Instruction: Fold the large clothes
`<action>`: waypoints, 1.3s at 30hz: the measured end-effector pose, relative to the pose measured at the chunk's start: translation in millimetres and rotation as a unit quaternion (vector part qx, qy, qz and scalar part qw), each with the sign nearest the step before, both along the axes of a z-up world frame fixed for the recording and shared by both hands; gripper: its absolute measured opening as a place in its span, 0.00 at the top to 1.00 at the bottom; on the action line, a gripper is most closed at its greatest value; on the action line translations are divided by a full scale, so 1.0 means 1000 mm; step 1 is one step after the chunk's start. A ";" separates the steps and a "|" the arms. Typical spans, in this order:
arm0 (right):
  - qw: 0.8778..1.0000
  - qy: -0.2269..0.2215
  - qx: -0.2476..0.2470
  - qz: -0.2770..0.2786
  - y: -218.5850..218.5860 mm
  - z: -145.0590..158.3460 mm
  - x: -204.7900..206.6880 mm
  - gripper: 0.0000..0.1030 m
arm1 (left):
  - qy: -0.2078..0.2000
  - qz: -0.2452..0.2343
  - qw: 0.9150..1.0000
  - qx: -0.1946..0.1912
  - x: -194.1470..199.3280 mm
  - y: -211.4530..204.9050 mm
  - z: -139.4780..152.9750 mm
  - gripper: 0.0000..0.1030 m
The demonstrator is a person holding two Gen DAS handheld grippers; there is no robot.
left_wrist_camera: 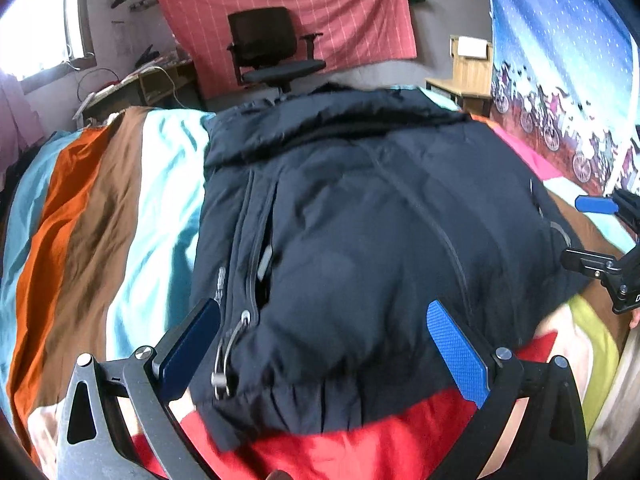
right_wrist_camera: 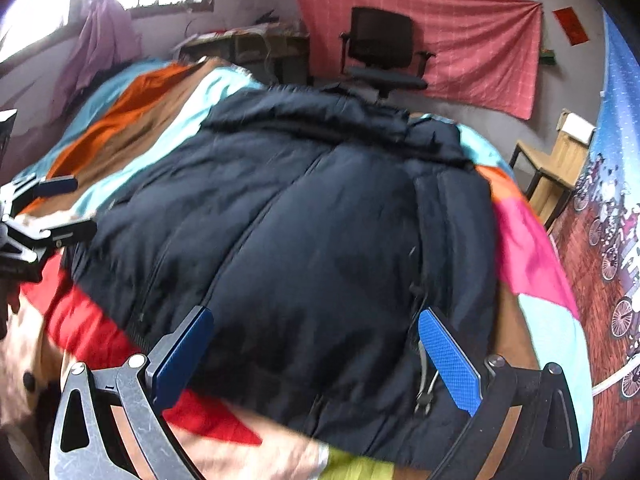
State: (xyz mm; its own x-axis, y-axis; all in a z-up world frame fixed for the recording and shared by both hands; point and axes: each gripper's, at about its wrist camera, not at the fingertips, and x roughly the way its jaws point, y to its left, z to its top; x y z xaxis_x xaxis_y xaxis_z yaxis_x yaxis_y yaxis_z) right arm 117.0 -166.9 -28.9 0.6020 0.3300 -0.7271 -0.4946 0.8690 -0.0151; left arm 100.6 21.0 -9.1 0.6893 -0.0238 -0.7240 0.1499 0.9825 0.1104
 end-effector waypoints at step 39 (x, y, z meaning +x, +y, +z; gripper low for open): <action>0.985 -0.066 -0.161 0.012 0.004 -0.030 -0.008 0.01 | 0.004 0.014 0.986 0.164 0.010 0.021 -0.040 0.02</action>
